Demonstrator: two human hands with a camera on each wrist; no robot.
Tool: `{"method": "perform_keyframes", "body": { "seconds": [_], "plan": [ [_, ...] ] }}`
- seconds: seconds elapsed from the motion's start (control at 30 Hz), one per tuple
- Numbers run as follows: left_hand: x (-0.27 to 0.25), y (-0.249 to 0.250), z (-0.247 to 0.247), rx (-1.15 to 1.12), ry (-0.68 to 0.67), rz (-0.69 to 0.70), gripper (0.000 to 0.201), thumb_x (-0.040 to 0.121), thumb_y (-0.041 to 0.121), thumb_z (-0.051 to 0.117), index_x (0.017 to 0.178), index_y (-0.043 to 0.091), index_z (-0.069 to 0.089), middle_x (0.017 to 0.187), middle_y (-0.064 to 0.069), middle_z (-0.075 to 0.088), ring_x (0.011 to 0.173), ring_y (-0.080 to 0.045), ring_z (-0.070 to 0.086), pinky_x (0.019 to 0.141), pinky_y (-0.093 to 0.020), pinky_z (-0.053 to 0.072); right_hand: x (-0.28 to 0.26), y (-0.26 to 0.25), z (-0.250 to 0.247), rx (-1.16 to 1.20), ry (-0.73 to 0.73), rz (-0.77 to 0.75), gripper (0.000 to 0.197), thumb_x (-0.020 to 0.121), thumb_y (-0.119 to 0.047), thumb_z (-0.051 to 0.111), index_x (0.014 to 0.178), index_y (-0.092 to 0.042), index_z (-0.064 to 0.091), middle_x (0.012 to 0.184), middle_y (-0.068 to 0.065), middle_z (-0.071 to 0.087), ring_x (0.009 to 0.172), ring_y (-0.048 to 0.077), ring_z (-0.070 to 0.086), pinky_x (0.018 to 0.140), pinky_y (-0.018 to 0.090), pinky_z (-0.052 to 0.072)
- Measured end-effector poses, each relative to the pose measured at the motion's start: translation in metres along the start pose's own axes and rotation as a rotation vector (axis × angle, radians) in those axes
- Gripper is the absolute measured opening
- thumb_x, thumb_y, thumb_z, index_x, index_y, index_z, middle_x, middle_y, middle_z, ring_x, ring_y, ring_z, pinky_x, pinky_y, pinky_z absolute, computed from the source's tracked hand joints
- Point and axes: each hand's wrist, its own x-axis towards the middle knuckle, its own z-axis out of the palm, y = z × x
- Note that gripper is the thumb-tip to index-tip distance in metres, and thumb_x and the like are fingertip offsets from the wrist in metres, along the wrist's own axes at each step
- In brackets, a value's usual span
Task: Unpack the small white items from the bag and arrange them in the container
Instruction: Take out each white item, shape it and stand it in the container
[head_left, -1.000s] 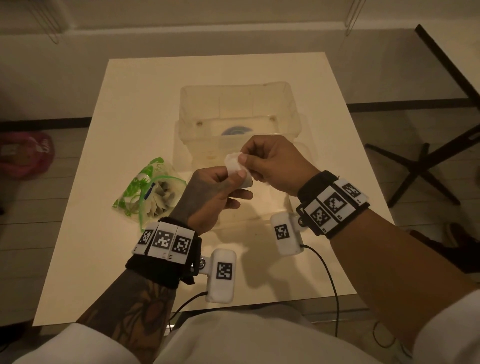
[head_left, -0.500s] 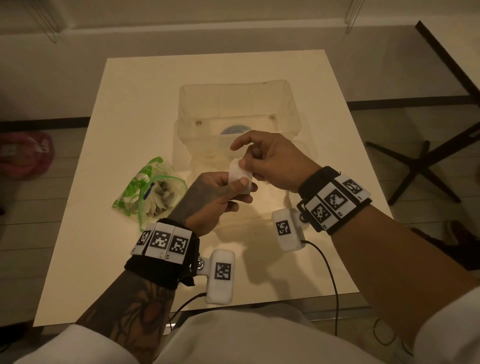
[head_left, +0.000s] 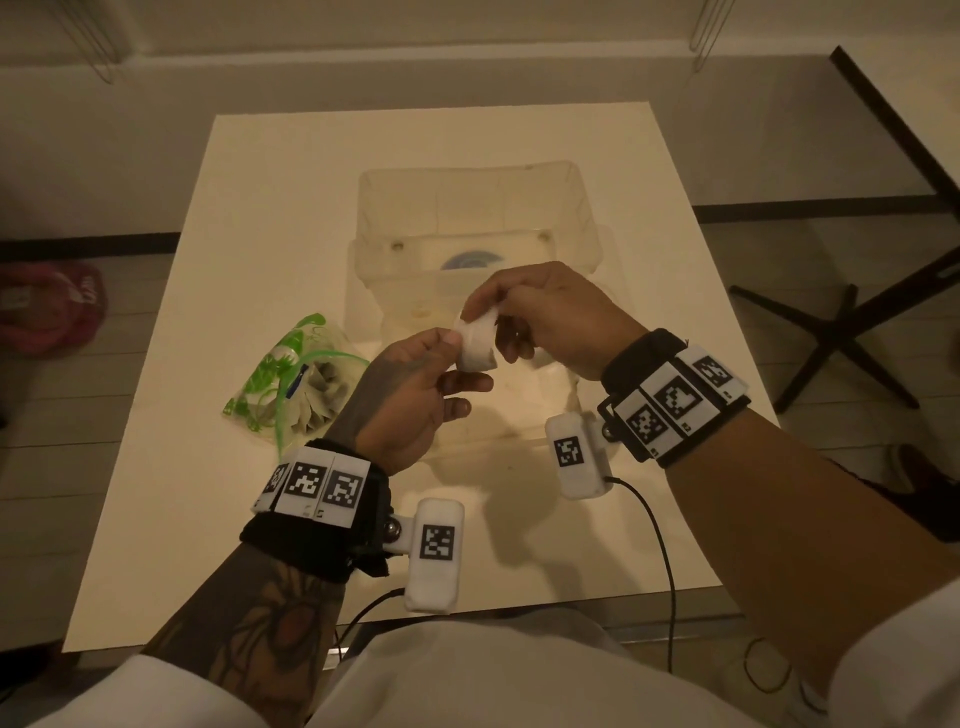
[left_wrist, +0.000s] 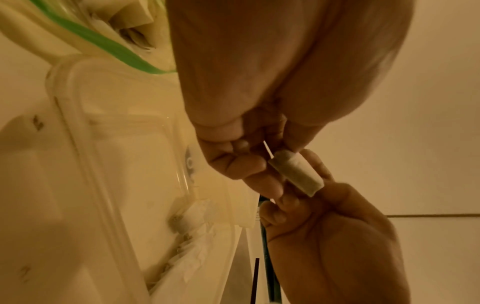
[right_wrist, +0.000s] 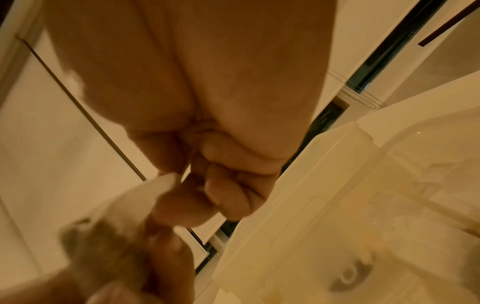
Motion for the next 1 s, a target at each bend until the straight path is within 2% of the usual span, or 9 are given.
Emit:
{"method": "perform_keyframes", "body": {
  "seconds": [0.13,0.23,0.33,0.43,0.53,0.63,0.8,0.9,1.0],
  "plan": [
    [0.0,0.002,-0.002,-0.137,-0.019,-0.045,0.03,0.104,0.024,0.032,0.111,0.008,0.056,0.081,-0.001,0.064,0.063,-0.014,0.062,0.05,-0.021,0.042,-0.001,-0.003,-0.006,-0.12,-0.099,0.003,0.039,0.084,0.013,0.042,0.104,-0.007,0.069,0.063,-0.014,0.067,0.058,0.011,0.057,0.057,0.02,0.046],
    [0.0,0.002,-0.002,-0.128,-0.018,-0.079,0.036,0.103,0.034,0.033,0.115,0.009,0.056,0.083,-0.001,0.063,0.062,-0.014,0.061,0.05,-0.022,0.042,0.001,-0.002,-0.005,-0.242,-0.079,-0.062,0.017,0.091,-0.006,0.06,0.102,-0.012,0.071,0.064,-0.015,0.066,0.059,0.011,0.057,0.064,0.023,0.05],
    [0.0,0.004,-0.003,-0.048,-0.04,-0.093,0.047,0.087,0.054,0.052,0.107,0.012,0.057,0.085,-0.003,0.063,0.065,-0.016,0.061,0.053,-0.025,0.04,0.005,0.001,-0.004,-0.31,-0.005,-0.083,0.008,0.09,-0.022,0.066,0.092,-0.019,0.073,0.086,-0.003,0.07,0.078,0.023,0.062,0.071,0.03,0.052],
    [0.0,0.003,-0.005,0.027,-0.046,-0.08,0.037,0.075,0.042,0.065,0.097,0.013,0.06,0.087,-0.005,0.064,0.065,-0.017,0.061,0.054,-0.027,0.04,0.007,0.002,-0.003,-0.364,0.009,-0.09,0.009,0.091,-0.026,0.065,0.092,-0.02,0.071,0.095,-0.002,0.069,0.081,0.019,0.064,0.073,0.031,0.053],
    [0.002,0.003,-0.004,-0.003,-0.037,-0.098,0.035,0.069,0.034,0.058,0.092,0.008,0.059,0.086,-0.007,0.064,0.063,-0.018,0.06,0.051,-0.026,0.039,0.007,0.001,-0.003,-0.341,-0.023,-0.1,0.011,0.093,-0.022,0.062,0.089,-0.013,0.068,0.078,-0.005,0.068,0.065,0.004,0.062,0.064,0.023,0.053],
    [0.002,0.005,-0.003,-0.03,-0.05,-0.113,0.038,0.074,0.036,0.049,0.096,0.006,0.06,0.084,-0.008,0.062,0.062,-0.019,0.058,0.051,-0.026,0.039,0.007,0.002,-0.003,-0.32,-0.028,-0.115,0.009,0.094,-0.018,0.06,0.089,-0.012,0.066,0.073,-0.007,0.065,0.06,0.0,0.058,0.059,0.015,0.048],
    [0.001,0.005,-0.002,-0.042,-0.044,-0.141,0.036,0.093,0.029,0.035,0.094,0.005,0.062,0.084,-0.01,0.063,0.061,-0.02,0.057,0.052,-0.027,0.038,0.009,0.002,-0.004,-0.401,-0.022,-0.135,0.007,0.094,-0.02,0.059,0.09,-0.023,0.064,0.077,-0.007,0.058,0.069,0.005,0.052,0.066,0.016,0.044],
    [0.003,0.003,0.001,-0.028,0.025,-0.097,0.035,0.099,0.025,0.032,0.102,0.005,0.06,0.085,-0.013,0.065,0.059,-0.019,0.06,0.053,-0.027,0.038,0.009,0.003,-0.004,-0.42,-0.019,-0.128,0.008,0.094,-0.02,0.059,0.089,-0.024,0.064,0.075,-0.008,0.057,0.067,0.003,0.05,0.064,0.013,0.041],
    [0.004,0.001,0.002,0.095,0.112,0.004,0.039,0.103,0.036,0.035,0.104,0.008,0.062,0.083,-0.012,0.069,0.063,-0.02,0.064,0.053,-0.028,0.042,0.011,0.004,-0.004,-0.467,-0.025,-0.115,0.009,0.094,-0.021,0.059,0.088,-0.024,0.065,0.071,-0.011,0.056,0.063,0.001,0.049,0.062,0.015,0.04]
  ]
}}
